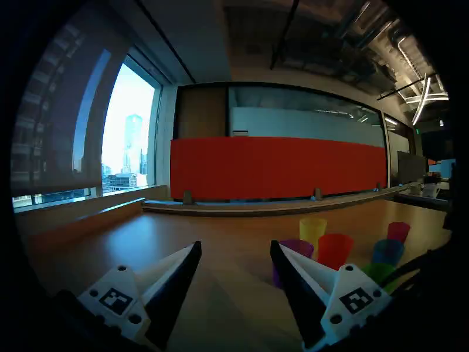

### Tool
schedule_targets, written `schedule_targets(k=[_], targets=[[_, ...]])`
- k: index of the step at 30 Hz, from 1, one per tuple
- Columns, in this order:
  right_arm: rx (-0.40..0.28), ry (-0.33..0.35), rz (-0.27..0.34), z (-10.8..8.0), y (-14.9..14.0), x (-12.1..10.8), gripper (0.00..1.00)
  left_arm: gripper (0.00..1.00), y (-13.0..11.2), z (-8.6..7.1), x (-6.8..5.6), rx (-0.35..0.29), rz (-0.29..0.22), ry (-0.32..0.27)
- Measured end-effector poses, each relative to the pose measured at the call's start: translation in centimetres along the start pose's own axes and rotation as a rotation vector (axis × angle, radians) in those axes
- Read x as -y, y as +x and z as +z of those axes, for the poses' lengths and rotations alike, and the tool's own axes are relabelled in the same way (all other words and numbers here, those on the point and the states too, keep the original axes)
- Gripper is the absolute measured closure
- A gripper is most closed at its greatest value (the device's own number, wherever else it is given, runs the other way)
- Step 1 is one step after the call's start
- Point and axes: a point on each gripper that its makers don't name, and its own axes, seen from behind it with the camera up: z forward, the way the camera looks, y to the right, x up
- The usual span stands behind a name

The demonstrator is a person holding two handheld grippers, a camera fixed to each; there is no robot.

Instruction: Pour water

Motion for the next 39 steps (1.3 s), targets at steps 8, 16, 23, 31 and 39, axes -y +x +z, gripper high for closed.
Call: schedule_targets(k=[8,16,23,31,39], targets=[[-0.017,-0.011,0.005,-0.2,-0.7,-0.6,0.02,0.13,0.0,0.0,0.0,0.000,0.001,0.000],[-0.052,-0.020,-0.029,0.1,-1.1,-0.6,0.02,0.13,0.0,0.0,0.0,0.000,0.000,0.000],[-0.076,-0.005,-0.017,0.8,-2.0,-0.2,0.02,0.13,0.1,0.1,-0.1,0.000,0.001,0.000],[-0.109,0.000,0.047,1.5,-2.6,-0.7,0.01,0.13,0.1,0.1,-0.1,0.000,0.000,0.000],[-0.129,0.003,0.077,2.0,-3.0,-1.4,0.01,0.13,0.1,0.0,0.0,0.000,0.001,0.000]])
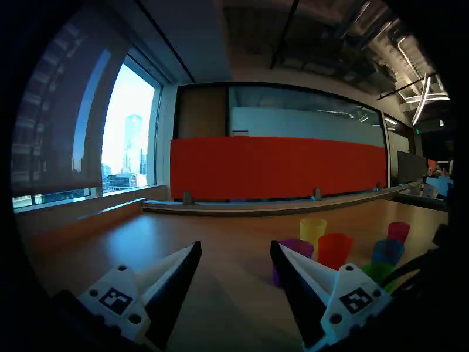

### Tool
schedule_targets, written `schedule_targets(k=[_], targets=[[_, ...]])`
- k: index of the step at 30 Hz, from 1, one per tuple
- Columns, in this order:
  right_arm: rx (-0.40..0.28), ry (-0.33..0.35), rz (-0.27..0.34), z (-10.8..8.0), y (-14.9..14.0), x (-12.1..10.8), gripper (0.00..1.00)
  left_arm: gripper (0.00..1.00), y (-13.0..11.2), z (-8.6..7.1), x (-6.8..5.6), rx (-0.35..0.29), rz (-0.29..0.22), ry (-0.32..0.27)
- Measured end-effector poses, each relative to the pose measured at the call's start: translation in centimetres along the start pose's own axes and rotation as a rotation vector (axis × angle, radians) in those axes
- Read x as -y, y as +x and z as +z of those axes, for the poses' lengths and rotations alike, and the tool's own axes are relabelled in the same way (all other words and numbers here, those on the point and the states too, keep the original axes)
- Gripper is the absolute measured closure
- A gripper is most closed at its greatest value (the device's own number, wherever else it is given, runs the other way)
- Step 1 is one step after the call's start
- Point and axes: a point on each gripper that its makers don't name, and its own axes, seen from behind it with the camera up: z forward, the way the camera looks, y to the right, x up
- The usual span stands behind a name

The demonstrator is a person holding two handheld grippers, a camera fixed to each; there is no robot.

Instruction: Pour water

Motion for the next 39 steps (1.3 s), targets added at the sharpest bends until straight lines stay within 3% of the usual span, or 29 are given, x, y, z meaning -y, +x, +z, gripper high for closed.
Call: schedule_targets(k=[18,39], targets=[[0.074,-0.006,-0.047,0.8,-4.5,-0.4,0.01,0.13,0.0,0.0,0.0,0.000,0.000,0.000],[0.101,-0.009,-0.038,0.9,-4.9,-0.8,0.01,0.13,0.0,0.0,-0.1,0.000,0.000,0.000]])
